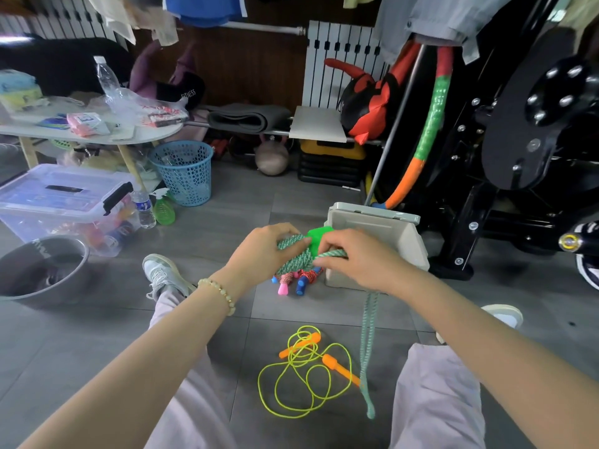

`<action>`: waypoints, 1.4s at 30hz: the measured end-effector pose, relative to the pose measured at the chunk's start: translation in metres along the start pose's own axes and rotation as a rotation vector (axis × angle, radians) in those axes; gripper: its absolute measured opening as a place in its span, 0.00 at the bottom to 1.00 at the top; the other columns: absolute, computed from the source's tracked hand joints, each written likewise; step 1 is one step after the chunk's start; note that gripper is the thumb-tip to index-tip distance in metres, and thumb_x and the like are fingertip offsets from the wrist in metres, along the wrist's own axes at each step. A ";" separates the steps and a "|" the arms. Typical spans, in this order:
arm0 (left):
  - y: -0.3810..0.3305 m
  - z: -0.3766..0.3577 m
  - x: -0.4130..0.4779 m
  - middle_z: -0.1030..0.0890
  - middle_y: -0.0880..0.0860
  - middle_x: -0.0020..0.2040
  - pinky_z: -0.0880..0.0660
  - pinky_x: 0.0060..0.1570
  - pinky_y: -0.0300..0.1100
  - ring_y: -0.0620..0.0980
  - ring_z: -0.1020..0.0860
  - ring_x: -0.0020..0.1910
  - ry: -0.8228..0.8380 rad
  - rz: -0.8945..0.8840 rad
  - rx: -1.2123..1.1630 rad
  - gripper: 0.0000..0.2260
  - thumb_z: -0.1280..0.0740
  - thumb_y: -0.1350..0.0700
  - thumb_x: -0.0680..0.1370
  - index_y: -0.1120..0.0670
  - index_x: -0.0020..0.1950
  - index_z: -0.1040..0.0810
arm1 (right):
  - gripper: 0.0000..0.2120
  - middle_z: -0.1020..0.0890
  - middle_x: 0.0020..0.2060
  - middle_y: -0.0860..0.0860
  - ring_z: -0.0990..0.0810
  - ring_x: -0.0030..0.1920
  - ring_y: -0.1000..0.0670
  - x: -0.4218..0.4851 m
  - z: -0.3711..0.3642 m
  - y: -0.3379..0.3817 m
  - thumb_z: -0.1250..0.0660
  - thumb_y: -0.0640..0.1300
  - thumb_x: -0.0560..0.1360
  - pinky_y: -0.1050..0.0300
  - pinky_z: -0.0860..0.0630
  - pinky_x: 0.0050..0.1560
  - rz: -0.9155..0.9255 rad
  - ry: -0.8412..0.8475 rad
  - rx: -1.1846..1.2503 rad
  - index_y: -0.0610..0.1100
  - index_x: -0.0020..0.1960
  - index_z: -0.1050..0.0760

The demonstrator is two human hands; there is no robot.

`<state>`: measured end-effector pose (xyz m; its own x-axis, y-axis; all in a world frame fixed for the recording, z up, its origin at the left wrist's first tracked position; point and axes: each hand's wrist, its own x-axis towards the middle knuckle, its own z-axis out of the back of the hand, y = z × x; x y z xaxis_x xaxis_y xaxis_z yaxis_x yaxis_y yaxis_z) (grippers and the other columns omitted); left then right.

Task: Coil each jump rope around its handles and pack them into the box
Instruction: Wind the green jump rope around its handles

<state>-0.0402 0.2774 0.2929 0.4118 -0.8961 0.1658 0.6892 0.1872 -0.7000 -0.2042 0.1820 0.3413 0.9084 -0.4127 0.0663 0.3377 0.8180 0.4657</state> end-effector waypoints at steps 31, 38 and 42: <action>-0.027 0.009 -0.019 0.20 0.36 0.44 0.27 0.49 0.39 0.37 0.22 0.43 0.277 -0.152 -0.190 0.17 0.28 0.35 0.64 0.38 0.49 0.24 | 0.10 0.23 0.38 0.52 0.30 0.32 0.60 0.017 0.034 -0.003 0.23 0.48 0.65 0.70 0.33 0.36 0.080 0.102 0.278 0.45 0.37 0.22; -0.025 0.009 -0.024 0.22 0.37 0.40 0.30 0.42 0.34 0.38 0.25 0.38 0.325 -0.214 -0.174 0.15 0.29 0.36 0.64 0.36 0.47 0.27 | 0.09 0.23 0.33 0.53 0.25 0.37 0.56 0.018 0.028 -0.008 0.24 0.43 0.67 0.65 0.29 0.40 0.013 0.235 0.487 0.46 0.37 0.25; -0.018 0.007 -0.028 0.22 0.35 0.40 0.32 0.42 0.29 0.35 0.25 0.39 0.319 -0.240 -0.222 0.15 0.28 0.40 0.66 0.39 0.48 0.26 | 0.06 0.22 0.37 0.53 0.24 0.40 0.58 0.015 0.018 -0.008 0.25 0.42 0.68 0.65 0.29 0.45 0.033 0.248 0.555 0.47 0.38 0.22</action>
<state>-0.0599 0.3023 0.3062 0.0280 -0.9893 0.1434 0.5840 -0.1002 -0.8055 -0.1983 0.1620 0.3543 0.9690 -0.2309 -0.0881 0.1903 0.4698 0.8620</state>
